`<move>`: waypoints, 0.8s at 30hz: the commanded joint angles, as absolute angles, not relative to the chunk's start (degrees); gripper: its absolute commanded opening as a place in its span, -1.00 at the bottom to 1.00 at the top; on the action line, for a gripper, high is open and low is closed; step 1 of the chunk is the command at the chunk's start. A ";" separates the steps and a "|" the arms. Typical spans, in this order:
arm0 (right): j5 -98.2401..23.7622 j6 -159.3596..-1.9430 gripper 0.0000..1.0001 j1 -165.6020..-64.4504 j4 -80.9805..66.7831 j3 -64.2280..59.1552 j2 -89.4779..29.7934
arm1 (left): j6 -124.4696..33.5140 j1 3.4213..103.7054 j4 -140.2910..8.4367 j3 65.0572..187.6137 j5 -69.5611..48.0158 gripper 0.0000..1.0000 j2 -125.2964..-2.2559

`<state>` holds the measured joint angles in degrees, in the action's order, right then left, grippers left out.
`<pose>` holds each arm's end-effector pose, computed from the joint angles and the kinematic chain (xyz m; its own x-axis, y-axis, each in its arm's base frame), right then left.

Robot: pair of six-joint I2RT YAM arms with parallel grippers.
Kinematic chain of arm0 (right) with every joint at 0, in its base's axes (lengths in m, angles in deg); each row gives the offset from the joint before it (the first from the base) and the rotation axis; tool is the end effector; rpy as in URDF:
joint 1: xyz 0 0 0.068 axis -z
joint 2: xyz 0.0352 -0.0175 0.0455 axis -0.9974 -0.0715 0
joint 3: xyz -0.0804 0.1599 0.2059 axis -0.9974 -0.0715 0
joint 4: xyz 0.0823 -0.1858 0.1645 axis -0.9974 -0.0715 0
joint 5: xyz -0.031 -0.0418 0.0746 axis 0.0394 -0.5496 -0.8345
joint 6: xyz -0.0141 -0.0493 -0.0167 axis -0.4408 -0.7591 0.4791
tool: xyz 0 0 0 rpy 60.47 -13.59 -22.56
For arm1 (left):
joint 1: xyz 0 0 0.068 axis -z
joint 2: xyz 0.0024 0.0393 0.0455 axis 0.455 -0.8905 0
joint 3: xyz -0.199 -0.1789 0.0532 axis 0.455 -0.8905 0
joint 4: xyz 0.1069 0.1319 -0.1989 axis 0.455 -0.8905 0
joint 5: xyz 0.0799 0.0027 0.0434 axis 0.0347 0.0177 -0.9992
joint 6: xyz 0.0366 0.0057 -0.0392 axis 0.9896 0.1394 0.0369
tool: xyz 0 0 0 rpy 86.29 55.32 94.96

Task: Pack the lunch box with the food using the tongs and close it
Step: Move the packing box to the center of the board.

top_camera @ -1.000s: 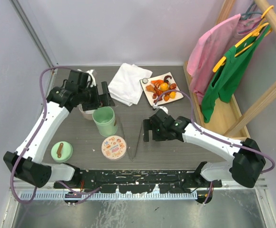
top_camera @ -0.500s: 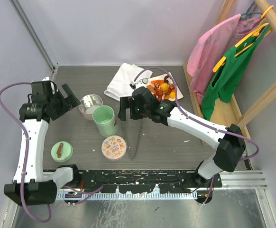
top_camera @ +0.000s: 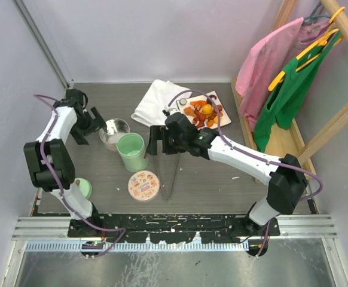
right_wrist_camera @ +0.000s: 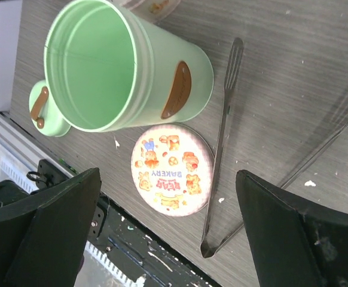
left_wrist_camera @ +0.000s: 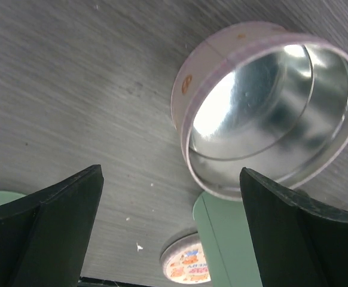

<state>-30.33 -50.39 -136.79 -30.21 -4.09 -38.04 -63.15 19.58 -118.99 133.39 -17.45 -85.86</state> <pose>0.2231 0.2752 0.3024 -0.7876 -0.0132 -0.6160 -0.3852 0.7909 0.4755 0.3420 0.0440 0.2530 -0.7499 -0.5912 -0.2968 -0.5581 0.8063 -0.1960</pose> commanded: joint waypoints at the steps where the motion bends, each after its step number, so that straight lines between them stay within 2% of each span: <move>1: -31.97 -47.94 1.00 -136.87 -27.20 -5.49 -35.43 | -63.50 19.33 -117.87 138.31 -20.54 0.96 -89.67; 9: -32.58 -46.72 1.00 -136.87 -26.55 -7.97 -35.23 | -60.84 16.74 -119.90 132.96 -29.75 0.99 -89.93; 24: -33.11 -44.72 1.00 -136.88 -24.77 -13.46 -33.27 | -53.22 9.35 -123.24 119.08 -34.60 0.92 -74.39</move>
